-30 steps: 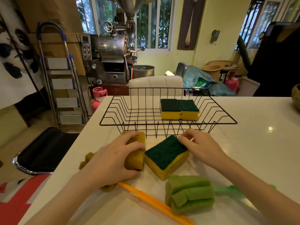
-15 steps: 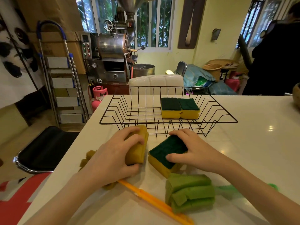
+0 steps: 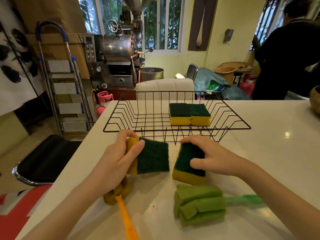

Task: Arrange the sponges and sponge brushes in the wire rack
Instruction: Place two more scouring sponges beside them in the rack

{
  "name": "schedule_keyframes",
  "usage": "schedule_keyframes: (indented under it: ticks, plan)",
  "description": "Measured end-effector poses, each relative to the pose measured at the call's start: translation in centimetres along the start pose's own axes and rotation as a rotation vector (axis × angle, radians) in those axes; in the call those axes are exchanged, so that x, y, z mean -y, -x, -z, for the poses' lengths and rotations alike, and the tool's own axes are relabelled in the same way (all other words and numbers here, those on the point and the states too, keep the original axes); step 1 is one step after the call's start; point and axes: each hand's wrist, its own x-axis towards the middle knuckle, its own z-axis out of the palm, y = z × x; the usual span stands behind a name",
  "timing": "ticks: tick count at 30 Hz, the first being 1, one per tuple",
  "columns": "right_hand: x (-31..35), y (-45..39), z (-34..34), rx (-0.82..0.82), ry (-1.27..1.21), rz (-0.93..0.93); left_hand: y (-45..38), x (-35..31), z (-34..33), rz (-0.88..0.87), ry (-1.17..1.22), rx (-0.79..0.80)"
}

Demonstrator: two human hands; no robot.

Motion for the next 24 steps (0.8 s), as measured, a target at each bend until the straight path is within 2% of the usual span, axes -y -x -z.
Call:
schedule_keyframes:
  ticks: [4, 7, 11, 15, 18, 20, 24]
  plan:
    - [-0.1, 0.0, 0.1, 0.001, -0.005, 0.01, -0.3, 0.3, 0.3, 0.067, -0.203, -0.03]
    - [0.0, 0.0, 0.1, -0.006, -0.007, 0.02, -0.5, 0.9, 0.4, 0.03, -0.363, 0.003]
    - [-0.2, 0.0, 0.1, -0.014, -0.022, 0.026, -0.3, 1.3, -0.4, -0.078, -0.56, 0.129]
    - [-0.2, 0.1, 0.1, -0.023, -0.117, 0.012, -0.1, 1.5, -0.6, -0.151, -0.551, 0.075]
    - [-0.2, 0.2, 0.4, -0.038, -0.051, 0.024, 0.1, 1.7, -0.5, -0.267, -0.506, 0.074]
    - [0.1, 0.4, 0.9, -0.066, 0.066, 0.049, 0.4, 1.3, -0.4, -0.322, -0.486, 0.162]
    - [1.5, 1.0, 1.9, -0.027, 0.131, 0.031, 0.2, -0.6, -0.5, -0.297, -0.583, 0.464]
